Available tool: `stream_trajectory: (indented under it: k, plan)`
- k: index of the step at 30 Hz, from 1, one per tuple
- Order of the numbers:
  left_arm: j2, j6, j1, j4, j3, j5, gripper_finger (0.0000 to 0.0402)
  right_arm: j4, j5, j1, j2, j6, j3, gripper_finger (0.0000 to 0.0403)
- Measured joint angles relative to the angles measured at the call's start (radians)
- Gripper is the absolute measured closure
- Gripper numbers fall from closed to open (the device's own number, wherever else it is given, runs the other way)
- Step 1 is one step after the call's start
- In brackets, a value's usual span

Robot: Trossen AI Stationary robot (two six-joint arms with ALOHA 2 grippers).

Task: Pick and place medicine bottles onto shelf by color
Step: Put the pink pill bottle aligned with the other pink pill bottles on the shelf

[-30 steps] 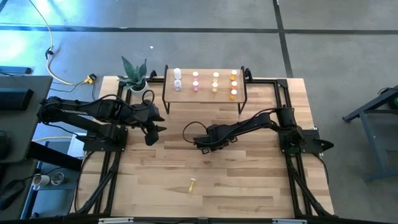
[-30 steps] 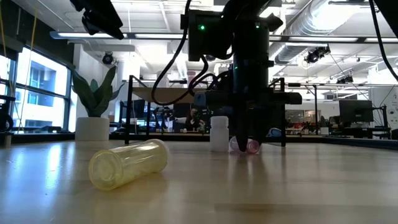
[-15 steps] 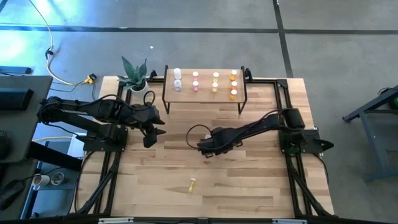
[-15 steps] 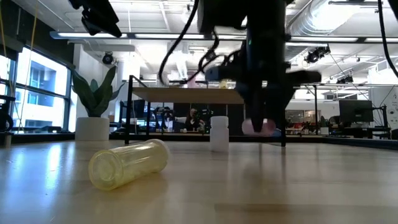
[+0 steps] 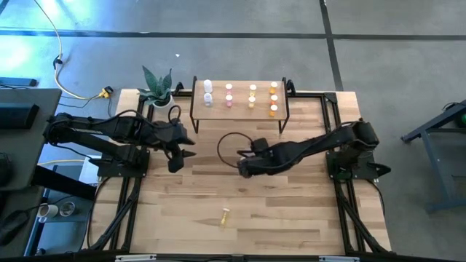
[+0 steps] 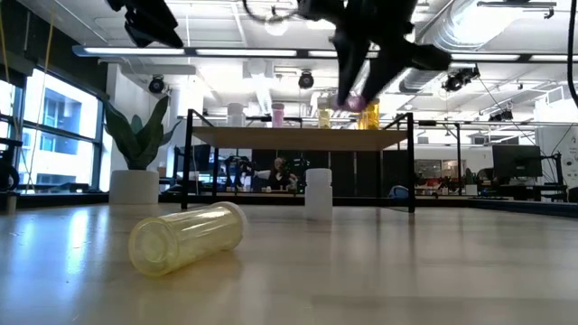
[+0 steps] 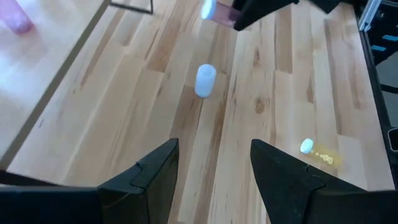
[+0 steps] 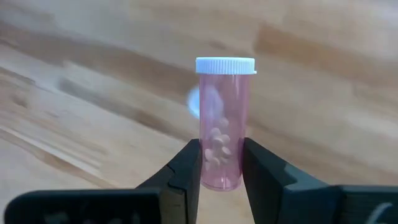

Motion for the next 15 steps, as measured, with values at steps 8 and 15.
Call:
stream_trajectory:
  k: [8,15]
  plan:
    - [0.0,0.014,0.017,0.098,0.0,-0.001,0.0213,0.179,0.16,-0.01,-0.075,-0.224,0.0,0.0315]
    - [0.0,0.013,0.063,0.257,0.0,0.0,0.0213,0.419,0.19,-0.04,-0.134,-0.563,0.0,0.0315]
